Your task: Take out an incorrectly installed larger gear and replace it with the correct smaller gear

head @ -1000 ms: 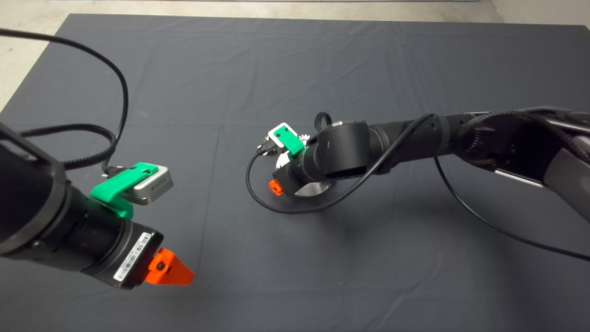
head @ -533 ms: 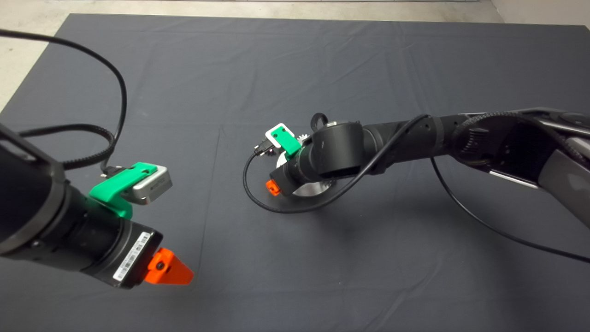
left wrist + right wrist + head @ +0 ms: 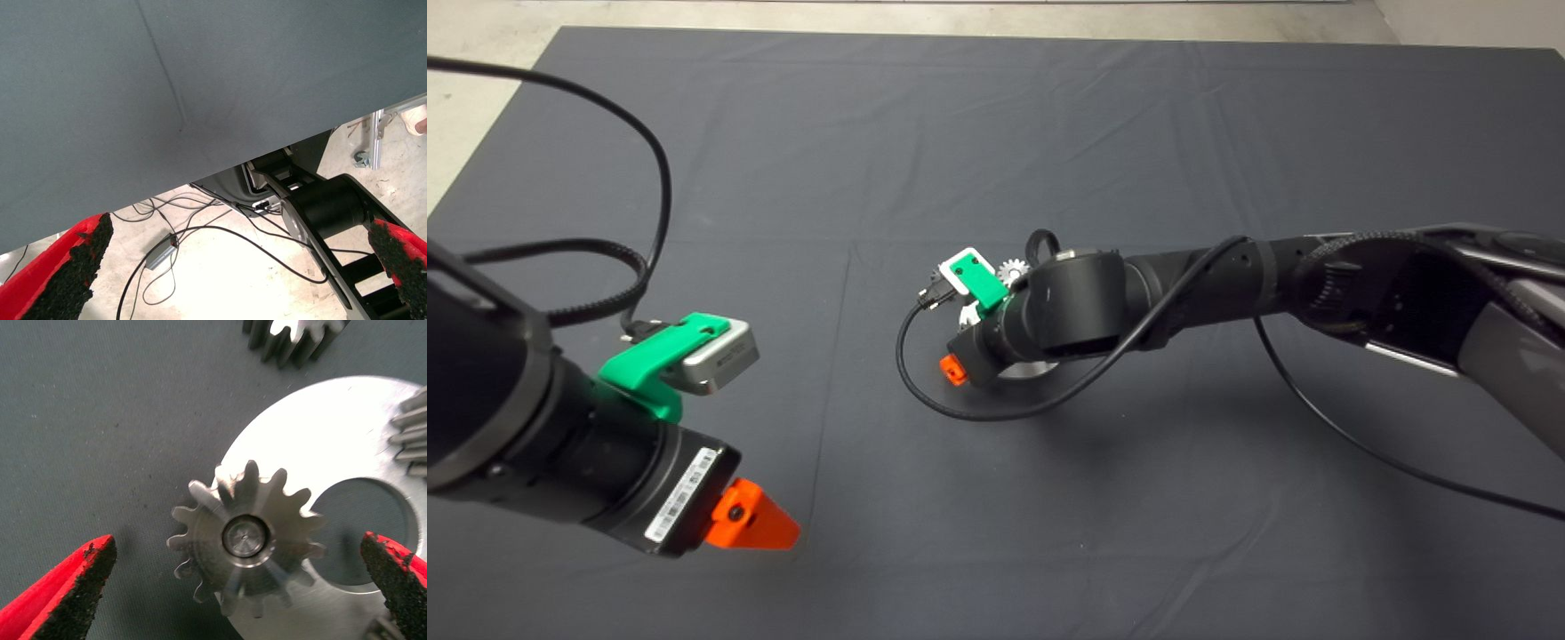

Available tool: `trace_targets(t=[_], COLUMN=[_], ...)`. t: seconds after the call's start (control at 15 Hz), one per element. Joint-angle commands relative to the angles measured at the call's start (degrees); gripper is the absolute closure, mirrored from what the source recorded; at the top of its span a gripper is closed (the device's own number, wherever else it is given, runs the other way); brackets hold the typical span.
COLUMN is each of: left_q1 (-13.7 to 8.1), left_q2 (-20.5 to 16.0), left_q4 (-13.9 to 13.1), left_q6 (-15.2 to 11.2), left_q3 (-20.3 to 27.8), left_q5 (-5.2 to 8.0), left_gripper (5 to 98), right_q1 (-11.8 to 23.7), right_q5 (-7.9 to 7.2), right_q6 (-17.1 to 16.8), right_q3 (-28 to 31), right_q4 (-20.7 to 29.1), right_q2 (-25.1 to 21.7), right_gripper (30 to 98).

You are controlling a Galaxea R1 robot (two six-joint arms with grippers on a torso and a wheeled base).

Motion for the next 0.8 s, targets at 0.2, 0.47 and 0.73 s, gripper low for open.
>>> trace_targets(t=[0.2,0.47,0.73], left_q1=[-0.63,-0.63,-0.63], left_q2=[0.02,-0.16,-0.07], left_q4=[-0.59,-0.59,-0.59], left_q6=[-0.18,-0.25,-0.25], left_q3=[0.77,0.77,0.77], left_q5=[0.15,0.15,0.15], left_gripper=[5.3,5.3,5.3], right_q1=[1.04,1.13,1.13], right_q5=[0.17,0.17,0.51], right_q6=[0.47,0.29,-0.06], right_q3=[-0.35,-0.99,-2.20], right_q4=[-2.20,-2.20,-2.37], right_q2=[1.07,1.60,1.92], right_gripper=[34.3,40.0,45.5])
